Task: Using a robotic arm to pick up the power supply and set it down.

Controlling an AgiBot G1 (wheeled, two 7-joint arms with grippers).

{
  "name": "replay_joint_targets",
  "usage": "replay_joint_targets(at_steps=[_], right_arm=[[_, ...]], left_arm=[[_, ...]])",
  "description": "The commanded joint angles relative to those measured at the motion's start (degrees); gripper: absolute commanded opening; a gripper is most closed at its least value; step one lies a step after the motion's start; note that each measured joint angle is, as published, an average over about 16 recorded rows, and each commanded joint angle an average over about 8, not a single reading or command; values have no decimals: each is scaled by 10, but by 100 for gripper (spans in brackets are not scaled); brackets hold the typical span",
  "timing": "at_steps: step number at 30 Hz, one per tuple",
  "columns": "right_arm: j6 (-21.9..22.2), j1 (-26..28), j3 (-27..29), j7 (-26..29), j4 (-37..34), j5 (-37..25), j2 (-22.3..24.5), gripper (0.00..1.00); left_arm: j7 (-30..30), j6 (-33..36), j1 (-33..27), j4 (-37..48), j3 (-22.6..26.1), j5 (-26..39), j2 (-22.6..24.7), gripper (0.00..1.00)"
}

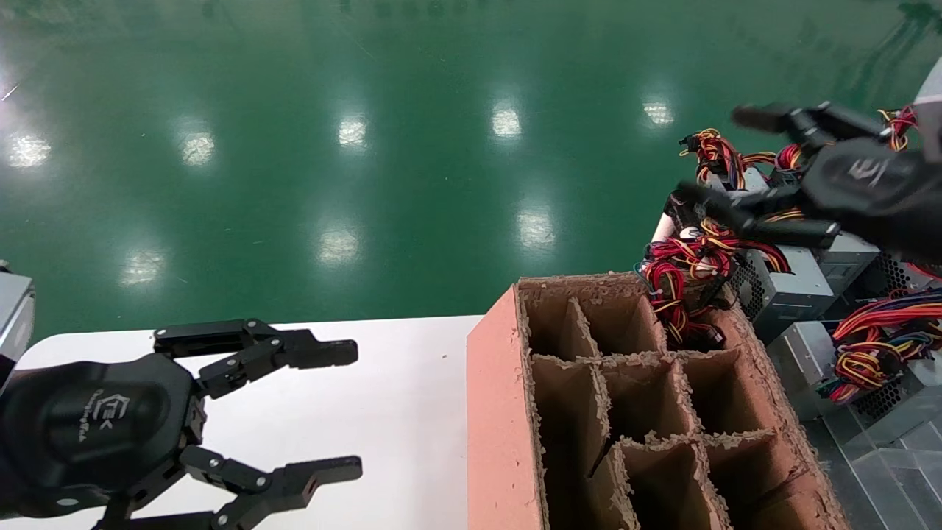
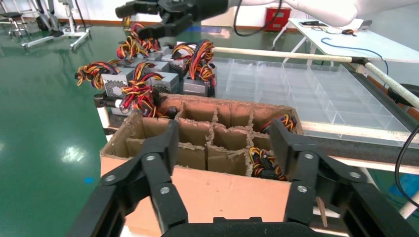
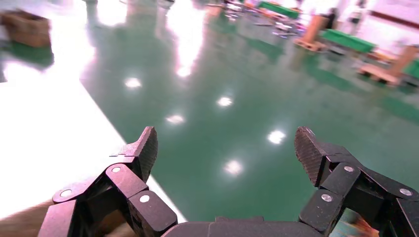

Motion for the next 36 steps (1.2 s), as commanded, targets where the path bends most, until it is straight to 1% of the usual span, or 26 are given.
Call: replay_joint_targets(at_steps=[1,16,21,26,36], right_arm=[[-11,-16,0,12,24,14,1,100],[-94,-137,-1,102,204,117,5,100],[-115,-167,-1,124,249,142,7,100],[-124,-180,-1,131,269,155,7,100],[-119,-172,-1,127,257,148,7,100]], left_arm=[[0,0,0,0,0,0,0,100],[0,0,0,0,0,0,0,100],[0,0,0,0,0,0,0,100],[0,0,0,0,0,-1,0,100],[0,0,0,0,0,-1,0,100]])
